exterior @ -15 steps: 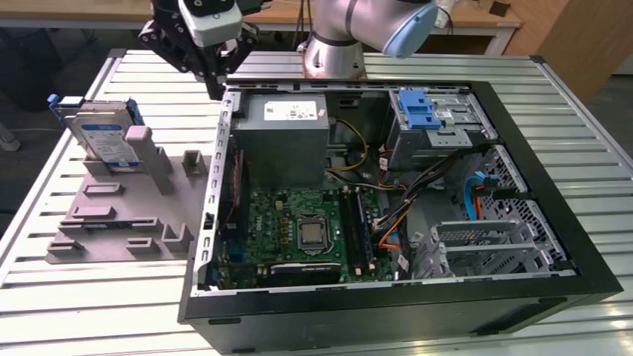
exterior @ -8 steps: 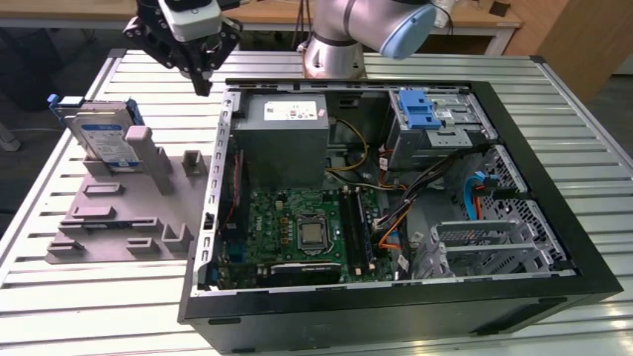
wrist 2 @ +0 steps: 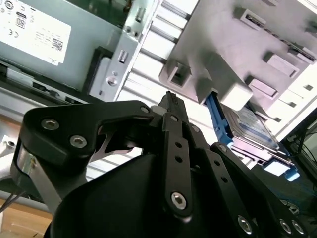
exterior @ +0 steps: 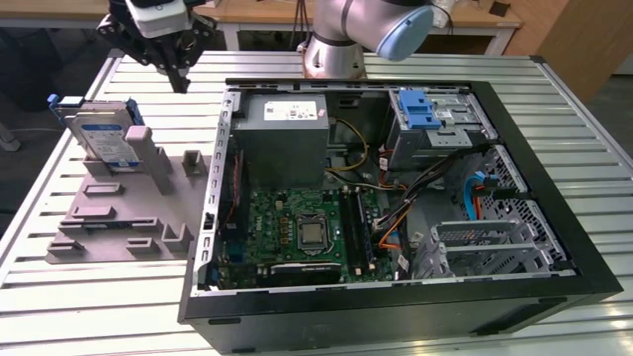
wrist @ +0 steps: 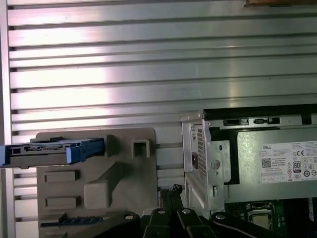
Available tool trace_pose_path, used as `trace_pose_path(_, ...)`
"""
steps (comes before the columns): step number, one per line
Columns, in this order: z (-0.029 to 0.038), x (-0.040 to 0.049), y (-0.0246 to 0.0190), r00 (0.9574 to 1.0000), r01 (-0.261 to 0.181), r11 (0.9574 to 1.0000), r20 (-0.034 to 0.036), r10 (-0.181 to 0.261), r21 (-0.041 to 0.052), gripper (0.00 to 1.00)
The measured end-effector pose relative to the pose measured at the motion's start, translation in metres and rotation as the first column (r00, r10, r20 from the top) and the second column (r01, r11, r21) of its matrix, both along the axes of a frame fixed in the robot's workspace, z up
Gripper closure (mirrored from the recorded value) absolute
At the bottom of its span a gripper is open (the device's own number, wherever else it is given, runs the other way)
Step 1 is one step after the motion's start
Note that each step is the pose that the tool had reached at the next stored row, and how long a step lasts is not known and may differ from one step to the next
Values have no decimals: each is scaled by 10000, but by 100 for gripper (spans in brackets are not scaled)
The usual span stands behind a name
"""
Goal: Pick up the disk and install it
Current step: 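Reach for the disk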
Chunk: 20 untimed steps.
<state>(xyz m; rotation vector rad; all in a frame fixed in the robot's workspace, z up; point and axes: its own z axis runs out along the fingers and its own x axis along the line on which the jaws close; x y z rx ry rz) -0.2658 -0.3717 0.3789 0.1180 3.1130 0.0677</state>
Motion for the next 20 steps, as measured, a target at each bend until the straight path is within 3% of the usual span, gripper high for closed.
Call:
trace_pose_path(12,-63,-547,126,10000,0,10000,-1,0,-1,89)
trace_pose_path(20,-110,-911,157,10000,-1,10000,1,1,0,89)
